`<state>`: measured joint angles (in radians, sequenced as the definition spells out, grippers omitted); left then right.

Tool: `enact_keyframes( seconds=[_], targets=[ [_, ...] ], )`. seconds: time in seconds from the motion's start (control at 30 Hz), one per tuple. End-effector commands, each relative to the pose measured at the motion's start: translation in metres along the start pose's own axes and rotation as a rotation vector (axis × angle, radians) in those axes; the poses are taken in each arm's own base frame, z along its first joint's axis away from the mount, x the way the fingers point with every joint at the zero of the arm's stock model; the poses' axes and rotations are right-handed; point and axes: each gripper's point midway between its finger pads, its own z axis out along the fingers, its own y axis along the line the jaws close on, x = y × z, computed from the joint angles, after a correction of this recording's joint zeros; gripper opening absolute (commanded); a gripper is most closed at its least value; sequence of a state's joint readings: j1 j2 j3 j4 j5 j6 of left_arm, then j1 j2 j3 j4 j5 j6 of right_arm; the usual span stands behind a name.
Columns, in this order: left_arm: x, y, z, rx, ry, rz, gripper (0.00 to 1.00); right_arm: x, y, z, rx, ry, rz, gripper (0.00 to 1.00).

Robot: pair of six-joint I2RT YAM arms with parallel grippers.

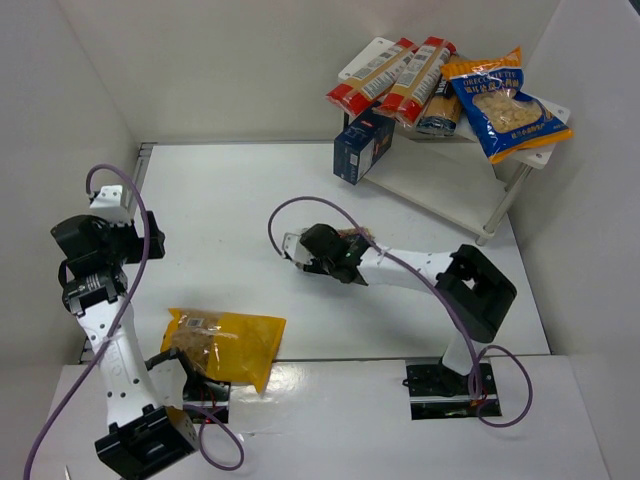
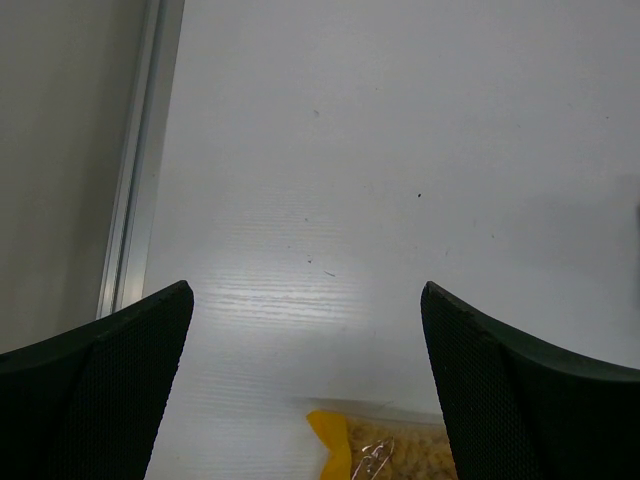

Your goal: Place and organize the pasta boxes and bags onto the shelf

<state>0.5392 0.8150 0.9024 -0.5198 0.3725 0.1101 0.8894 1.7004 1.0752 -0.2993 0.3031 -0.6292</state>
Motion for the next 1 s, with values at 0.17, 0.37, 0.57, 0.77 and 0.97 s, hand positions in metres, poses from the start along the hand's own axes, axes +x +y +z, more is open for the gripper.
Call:
enact_keyframes(
  seconds=[0.17,0.37,0.57,0.77,0.97],
  targets=[
    [-0.007,-0.003,-0.004,0.011,-0.047,0.042,1.0,0.0,-0.068,-0.05,0.544,0.13,-0.12,0.0],
    [-0.009,-0.003,-0.006,0.009,-0.055,0.046,1.0,-0.008,-0.074,-0.075,0.659,0.179,-0.215,0.0],
    [-0.01,-0.004,-0.008,0.007,-0.064,0.05,1.0,-0.005,-0.09,-0.098,0.746,0.228,-0.238,0.0],
    [-0.012,-0.004,-0.01,0.006,-0.072,0.054,1.0,0.019,-0.116,-0.1,0.787,0.289,-0.161,0.0],
    [-0.013,-0.005,-0.012,0.005,-0.08,0.048,1.0,0.05,-0.148,-0.11,0.858,0.322,0.015,0.0]
  ],
)
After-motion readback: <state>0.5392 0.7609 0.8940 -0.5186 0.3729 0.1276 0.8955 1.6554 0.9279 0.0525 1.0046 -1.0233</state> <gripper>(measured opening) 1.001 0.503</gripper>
